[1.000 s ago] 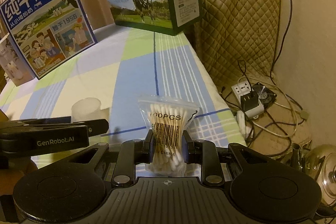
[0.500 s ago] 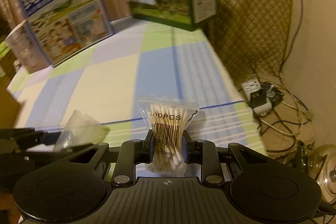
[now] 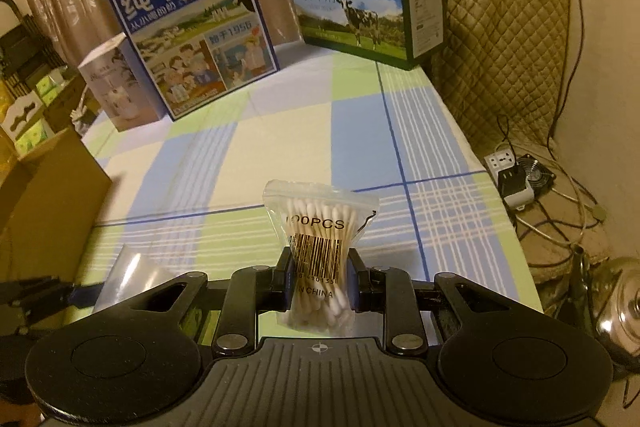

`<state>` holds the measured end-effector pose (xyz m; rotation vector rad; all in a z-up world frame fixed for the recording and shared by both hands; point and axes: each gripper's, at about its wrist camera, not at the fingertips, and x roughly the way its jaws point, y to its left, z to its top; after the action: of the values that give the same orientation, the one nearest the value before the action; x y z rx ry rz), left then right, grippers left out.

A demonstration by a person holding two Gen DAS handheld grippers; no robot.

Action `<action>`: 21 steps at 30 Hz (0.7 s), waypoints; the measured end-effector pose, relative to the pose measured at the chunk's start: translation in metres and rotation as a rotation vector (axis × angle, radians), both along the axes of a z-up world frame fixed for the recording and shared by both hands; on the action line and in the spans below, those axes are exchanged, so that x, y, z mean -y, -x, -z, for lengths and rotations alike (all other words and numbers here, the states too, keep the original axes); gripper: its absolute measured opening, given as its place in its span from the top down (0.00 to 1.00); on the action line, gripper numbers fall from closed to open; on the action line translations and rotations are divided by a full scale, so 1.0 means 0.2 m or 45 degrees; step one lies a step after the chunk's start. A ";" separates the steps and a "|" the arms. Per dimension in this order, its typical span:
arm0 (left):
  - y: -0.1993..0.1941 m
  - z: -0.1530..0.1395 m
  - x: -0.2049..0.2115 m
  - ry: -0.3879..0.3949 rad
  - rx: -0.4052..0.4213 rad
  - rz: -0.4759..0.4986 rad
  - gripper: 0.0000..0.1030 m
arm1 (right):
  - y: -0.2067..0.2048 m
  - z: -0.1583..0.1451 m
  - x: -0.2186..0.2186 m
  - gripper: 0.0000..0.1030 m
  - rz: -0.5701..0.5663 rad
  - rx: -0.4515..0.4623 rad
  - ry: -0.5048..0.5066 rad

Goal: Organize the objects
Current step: 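Carry the clear cup and cotton-swab bag over the cardboard box with both tools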

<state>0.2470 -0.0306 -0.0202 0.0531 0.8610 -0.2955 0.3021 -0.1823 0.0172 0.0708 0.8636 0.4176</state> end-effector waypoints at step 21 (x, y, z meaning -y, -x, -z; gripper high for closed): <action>0.85 -0.22 -0.30 0.108 -0.003 -0.183 0.58 | 0.97 -0.01 -0.05 0.78 0.005 0.038 -0.140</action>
<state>0.0773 0.0303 0.0238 -0.0876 0.8489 -0.1973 0.1077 -0.1725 0.0187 0.1673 0.8103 0.4610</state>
